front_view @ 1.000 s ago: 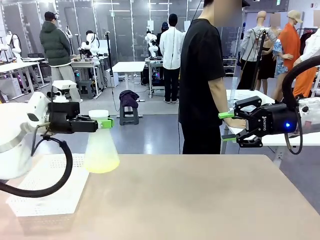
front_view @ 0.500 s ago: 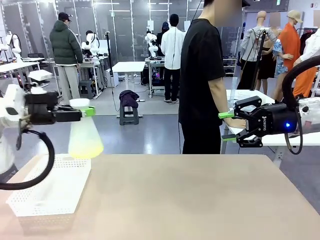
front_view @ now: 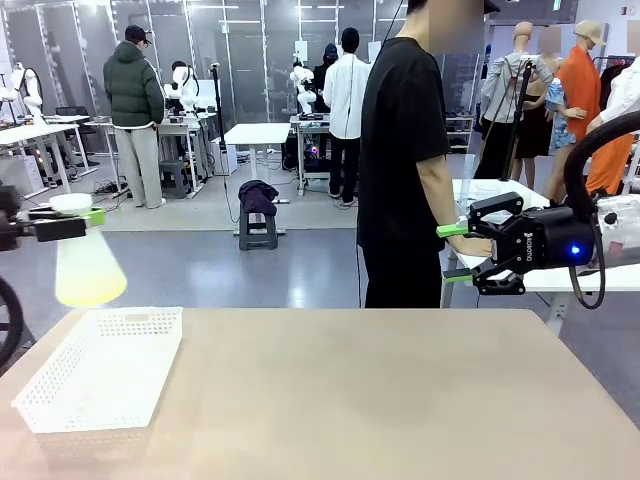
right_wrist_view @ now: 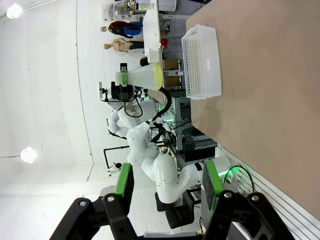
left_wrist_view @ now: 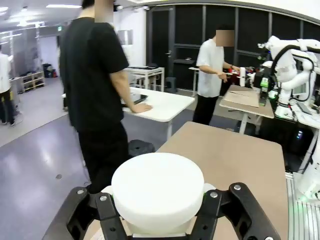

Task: Prepare the solutions needed for the experiment.
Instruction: When the human places the Big flask in the center of the table, pick up the Big flask and place it in the left Organizing basket.

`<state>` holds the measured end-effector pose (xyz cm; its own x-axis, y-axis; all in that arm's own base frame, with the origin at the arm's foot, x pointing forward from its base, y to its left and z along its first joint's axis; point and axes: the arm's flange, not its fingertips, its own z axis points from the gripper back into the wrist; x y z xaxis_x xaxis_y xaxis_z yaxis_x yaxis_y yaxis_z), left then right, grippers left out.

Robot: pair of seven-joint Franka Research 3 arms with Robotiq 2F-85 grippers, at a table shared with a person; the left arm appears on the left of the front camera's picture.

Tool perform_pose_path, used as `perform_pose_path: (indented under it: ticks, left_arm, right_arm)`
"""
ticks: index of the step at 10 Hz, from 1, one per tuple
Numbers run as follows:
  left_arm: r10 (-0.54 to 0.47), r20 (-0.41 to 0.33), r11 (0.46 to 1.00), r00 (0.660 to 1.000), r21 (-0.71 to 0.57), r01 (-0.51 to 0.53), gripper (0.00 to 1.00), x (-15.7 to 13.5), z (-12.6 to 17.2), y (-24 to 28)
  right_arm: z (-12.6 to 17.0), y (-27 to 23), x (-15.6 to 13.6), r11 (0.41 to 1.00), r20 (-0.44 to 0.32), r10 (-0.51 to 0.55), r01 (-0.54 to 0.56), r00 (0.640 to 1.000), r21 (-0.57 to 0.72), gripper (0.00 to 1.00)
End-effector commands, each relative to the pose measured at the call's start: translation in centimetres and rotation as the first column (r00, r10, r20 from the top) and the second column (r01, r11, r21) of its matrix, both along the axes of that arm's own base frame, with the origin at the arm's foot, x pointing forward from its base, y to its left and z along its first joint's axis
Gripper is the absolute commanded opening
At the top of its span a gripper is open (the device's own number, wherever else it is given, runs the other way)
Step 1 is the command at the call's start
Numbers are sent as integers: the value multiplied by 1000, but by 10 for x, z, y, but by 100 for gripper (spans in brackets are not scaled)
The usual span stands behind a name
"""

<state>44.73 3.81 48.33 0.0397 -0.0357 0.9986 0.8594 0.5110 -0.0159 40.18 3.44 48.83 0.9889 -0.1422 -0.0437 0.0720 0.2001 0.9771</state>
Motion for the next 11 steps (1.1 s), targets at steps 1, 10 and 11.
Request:
perform_pose_path:
  ticks: [1,10,11]
  left_arm:
    - [52,-29,998,998,-38,-53,14,-11,-3,7]
    - [84,-2,996,996,12,-84,22,-2,-34,34]
    - [43,9,999,999,4,-43,22,2,-38,42]
  right_arm:
    - [1,2,0,1000,7,-8,8,1000,1,70]
    - [1,2,0,1000,7,-8,8,1000,1,70]
    - [1,2,0,1000,7,-8,8,1000,1,70]
